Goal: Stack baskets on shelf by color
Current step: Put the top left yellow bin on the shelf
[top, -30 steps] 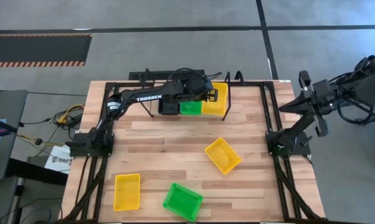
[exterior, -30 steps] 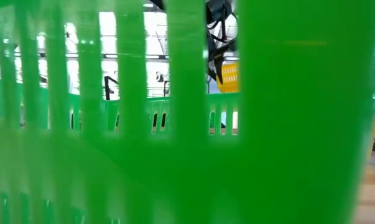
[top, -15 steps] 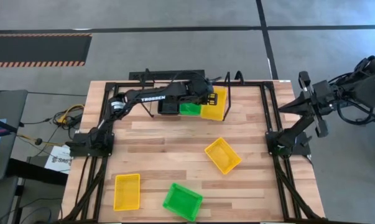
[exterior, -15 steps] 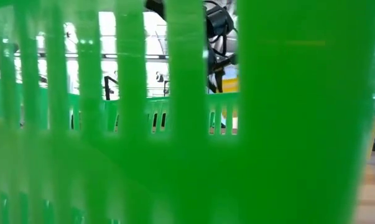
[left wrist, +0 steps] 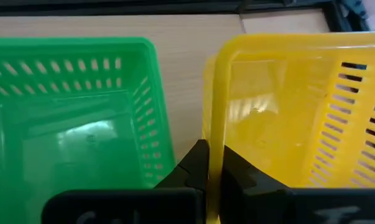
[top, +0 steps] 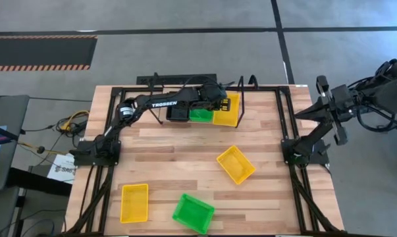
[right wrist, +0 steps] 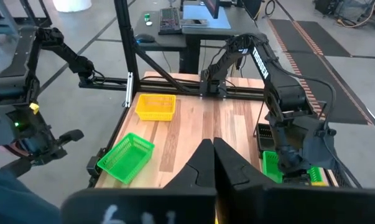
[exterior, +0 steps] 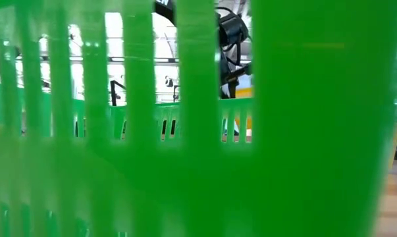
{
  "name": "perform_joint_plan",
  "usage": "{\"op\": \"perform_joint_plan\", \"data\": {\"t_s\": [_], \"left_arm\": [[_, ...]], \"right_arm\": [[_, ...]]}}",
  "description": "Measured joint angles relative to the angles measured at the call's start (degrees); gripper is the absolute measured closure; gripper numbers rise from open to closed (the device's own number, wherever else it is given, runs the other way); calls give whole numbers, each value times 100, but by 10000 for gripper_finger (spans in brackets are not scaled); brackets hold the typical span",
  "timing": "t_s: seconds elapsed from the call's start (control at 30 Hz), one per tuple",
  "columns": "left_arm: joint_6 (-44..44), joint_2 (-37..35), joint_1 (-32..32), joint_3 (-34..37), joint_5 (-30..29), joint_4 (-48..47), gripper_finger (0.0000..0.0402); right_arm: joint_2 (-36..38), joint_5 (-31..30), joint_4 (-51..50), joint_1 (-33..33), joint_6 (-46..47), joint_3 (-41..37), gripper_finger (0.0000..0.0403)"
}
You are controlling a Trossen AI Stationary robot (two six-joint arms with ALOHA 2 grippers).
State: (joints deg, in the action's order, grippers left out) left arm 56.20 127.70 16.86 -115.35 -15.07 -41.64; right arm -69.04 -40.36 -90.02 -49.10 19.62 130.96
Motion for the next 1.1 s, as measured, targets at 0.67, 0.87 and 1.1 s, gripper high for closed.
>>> {"op": "perform_joint_plan", "data": {"t_s": [0.67,0.87,1.1], "left_arm": [[-262,-2,29,-48,90,-254,401],[-648,-2,76,-48,262,-73,401],[-803,-2,153,-52,365,-38,378]], "right_arm": [[0,2,0,0,-2,0,400],[0,0,0,0,46,0,397],[-4,1,1,0,56,0,400]]}}
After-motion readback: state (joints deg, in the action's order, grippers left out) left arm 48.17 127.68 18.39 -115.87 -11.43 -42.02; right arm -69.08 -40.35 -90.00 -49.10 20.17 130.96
